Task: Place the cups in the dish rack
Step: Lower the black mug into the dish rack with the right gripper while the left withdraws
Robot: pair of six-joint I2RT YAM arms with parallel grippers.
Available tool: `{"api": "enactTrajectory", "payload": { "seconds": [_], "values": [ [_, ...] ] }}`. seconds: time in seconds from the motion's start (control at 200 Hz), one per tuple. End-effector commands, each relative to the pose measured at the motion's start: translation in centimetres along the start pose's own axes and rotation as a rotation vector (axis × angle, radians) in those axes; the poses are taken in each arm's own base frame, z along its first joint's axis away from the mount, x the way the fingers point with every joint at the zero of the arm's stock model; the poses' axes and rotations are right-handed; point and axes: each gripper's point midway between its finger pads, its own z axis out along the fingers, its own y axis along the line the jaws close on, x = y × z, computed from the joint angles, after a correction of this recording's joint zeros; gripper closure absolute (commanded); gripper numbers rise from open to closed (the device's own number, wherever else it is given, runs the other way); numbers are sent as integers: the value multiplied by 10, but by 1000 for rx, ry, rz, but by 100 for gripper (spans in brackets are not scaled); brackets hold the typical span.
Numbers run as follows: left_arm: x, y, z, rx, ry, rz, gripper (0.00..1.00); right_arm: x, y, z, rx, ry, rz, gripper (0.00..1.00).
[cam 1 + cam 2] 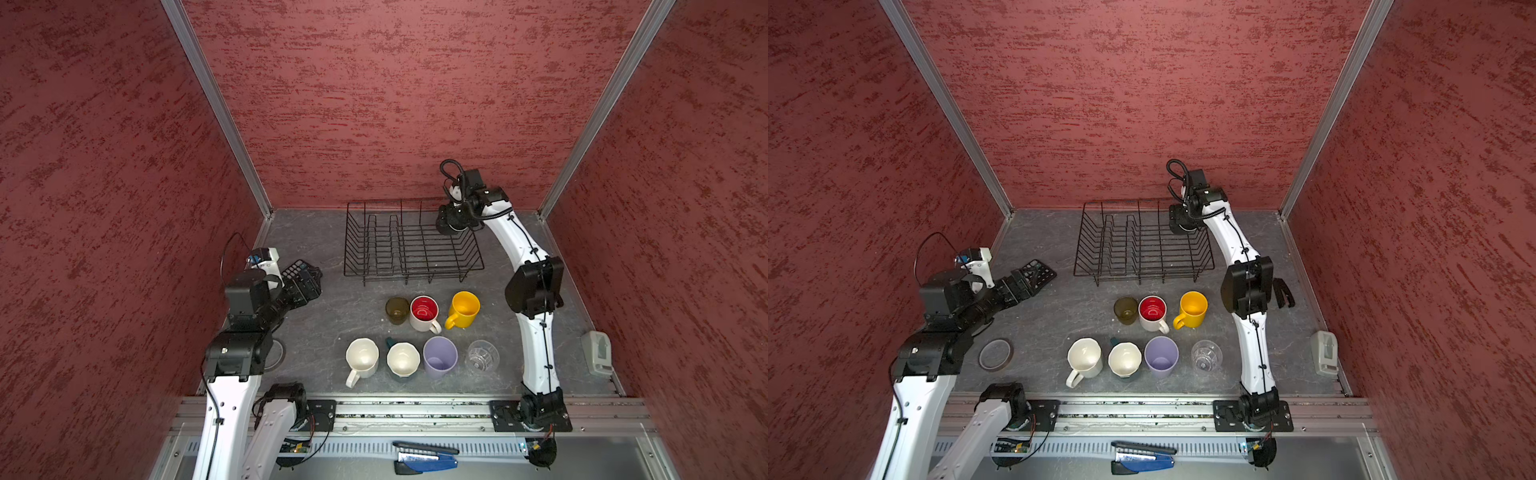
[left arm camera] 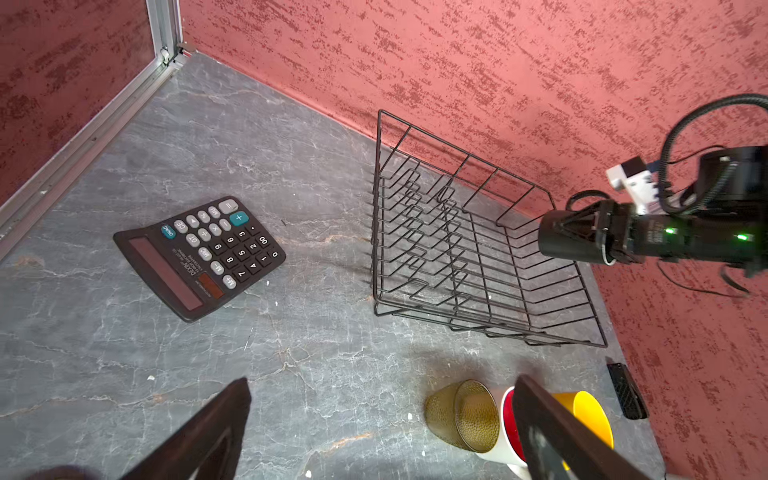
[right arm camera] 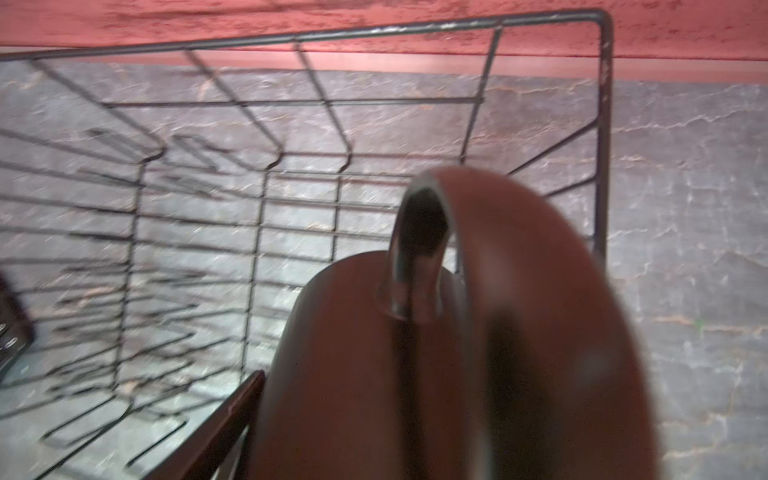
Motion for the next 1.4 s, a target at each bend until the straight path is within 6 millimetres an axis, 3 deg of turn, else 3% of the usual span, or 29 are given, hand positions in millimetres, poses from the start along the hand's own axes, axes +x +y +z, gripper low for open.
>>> {"api": "enactTrajectory", "payload": {
  "seconds": [0.0,0.331,0.546,0.766,0.957,1.192,1.398],
  "values": [
    [7,6,-8,-26,12,-19,1,-20,-13,-8,58,-64,-12,92],
    [14,7,-16,-22,13,-50,1,-28,-23,25,76,-89,-13,92],
    [18,7,-12,-16,27,-71,1,-23,-33,50,121,-71,-31,91],
    [20,6,-11,-6,36,-88,0,-18,-36,62,128,-54,-49,86],
    [21,6,-10,-7,39,-95,0,-11,-34,72,114,-28,-59,74],
    [21,6,-9,-4,36,-102,0,-14,-31,70,107,-35,-67,41],
    [21,5,-9,-1,36,-109,0,-21,-25,60,103,-59,-79,20]
  ]
}}
